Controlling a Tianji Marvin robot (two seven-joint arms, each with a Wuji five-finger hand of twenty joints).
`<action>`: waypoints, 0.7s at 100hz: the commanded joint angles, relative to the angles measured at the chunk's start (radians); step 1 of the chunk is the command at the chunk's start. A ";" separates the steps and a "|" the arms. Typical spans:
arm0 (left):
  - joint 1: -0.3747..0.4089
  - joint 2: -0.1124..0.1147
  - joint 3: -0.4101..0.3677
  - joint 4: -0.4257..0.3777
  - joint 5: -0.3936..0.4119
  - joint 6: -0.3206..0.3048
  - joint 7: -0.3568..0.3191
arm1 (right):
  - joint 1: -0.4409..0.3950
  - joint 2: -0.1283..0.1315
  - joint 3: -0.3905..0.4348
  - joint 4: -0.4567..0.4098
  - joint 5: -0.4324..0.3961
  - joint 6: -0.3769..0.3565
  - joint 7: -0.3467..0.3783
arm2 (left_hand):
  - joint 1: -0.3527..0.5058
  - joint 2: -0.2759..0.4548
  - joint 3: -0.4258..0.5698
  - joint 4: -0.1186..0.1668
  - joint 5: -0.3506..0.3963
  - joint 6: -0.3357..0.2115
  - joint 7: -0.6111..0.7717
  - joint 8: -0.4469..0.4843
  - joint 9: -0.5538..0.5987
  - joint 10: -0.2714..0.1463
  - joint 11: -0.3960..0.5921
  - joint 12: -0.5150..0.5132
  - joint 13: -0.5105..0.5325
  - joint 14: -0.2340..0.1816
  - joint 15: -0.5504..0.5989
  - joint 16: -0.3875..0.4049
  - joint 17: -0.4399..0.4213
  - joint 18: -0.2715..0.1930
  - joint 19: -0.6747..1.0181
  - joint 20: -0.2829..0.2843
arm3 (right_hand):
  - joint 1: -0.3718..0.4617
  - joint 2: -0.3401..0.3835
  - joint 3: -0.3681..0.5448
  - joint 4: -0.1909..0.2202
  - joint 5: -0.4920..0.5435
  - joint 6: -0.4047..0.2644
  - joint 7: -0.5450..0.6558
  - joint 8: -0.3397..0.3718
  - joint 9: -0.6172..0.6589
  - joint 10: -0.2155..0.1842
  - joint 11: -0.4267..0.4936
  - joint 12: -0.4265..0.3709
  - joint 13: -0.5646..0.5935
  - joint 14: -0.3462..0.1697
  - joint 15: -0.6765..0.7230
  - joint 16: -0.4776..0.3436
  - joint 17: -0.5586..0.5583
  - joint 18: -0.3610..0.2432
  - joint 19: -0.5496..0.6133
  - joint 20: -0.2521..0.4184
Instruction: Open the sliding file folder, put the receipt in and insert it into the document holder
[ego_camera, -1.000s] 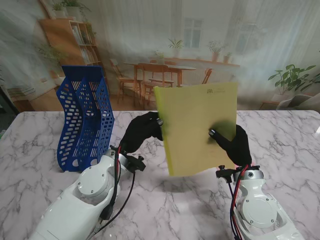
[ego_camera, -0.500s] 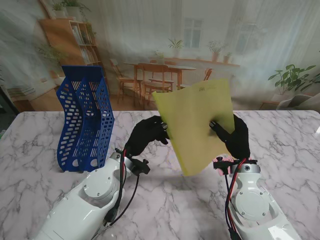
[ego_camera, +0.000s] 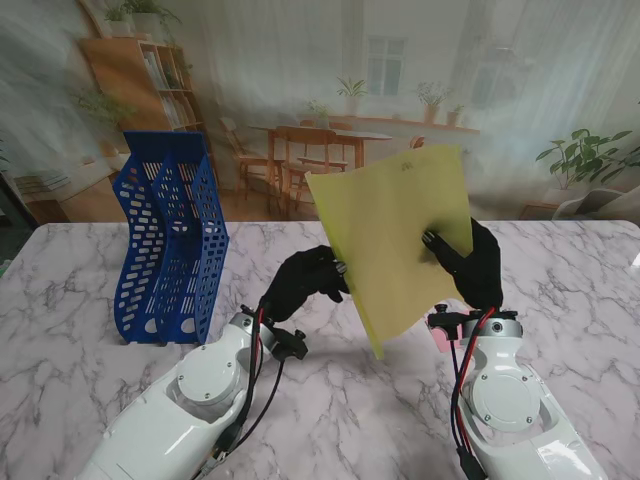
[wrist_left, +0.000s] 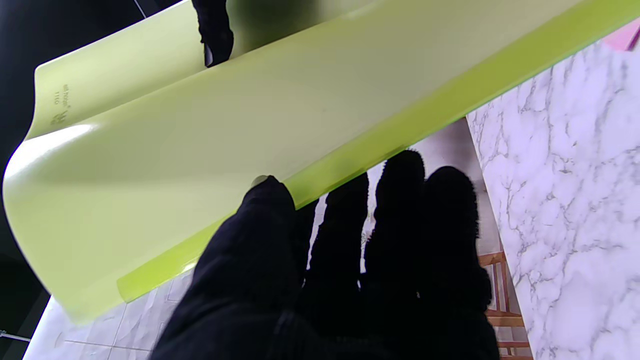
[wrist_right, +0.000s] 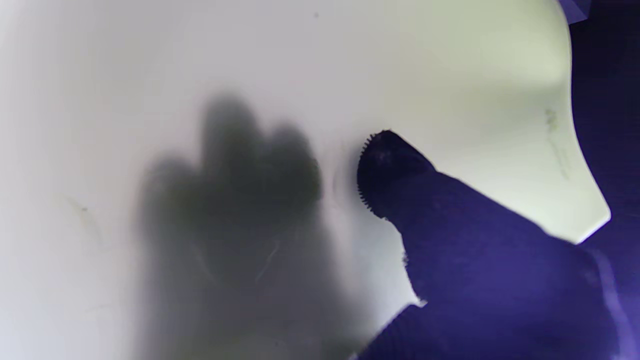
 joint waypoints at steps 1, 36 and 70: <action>0.003 -0.010 0.014 0.009 -0.004 0.005 -0.021 | 0.007 -0.007 0.001 -0.016 0.010 0.003 0.004 | 0.062 0.004 0.021 0.022 0.095 -0.050 0.120 0.007 0.037 -0.019 0.010 0.014 0.027 0.002 0.030 0.009 0.030 -0.058 0.037 -0.001 | 0.062 0.051 0.060 0.019 0.029 -0.129 0.101 0.049 0.043 -0.041 0.075 0.021 0.052 -0.033 0.072 0.018 0.018 -0.016 0.030 -0.006; -0.004 -0.015 0.047 0.027 -0.011 -0.002 -0.028 | 0.028 0.003 0.026 -0.056 0.035 0.014 0.049 | 0.062 0.003 0.022 0.021 0.097 -0.049 0.123 0.004 0.039 -0.019 0.010 0.013 0.027 0.003 0.031 0.008 0.030 -0.058 0.038 -0.004 | 0.062 0.051 0.062 0.018 0.030 -0.128 0.101 0.051 0.045 -0.039 0.075 0.024 0.052 -0.032 0.076 0.019 0.020 -0.014 0.030 -0.007; -0.004 -0.015 0.063 0.037 -0.014 -0.007 -0.038 | 0.034 0.005 0.032 -0.070 0.042 0.008 0.058 | 0.062 0.004 0.025 0.020 0.097 -0.050 0.124 0.002 0.038 -0.017 0.009 0.012 0.026 0.003 0.031 0.007 0.028 -0.056 0.039 -0.005 | 0.062 0.052 0.061 0.018 0.030 -0.127 0.101 0.051 0.046 -0.040 0.074 0.025 0.052 -0.030 0.078 0.018 0.021 -0.012 0.030 -0.007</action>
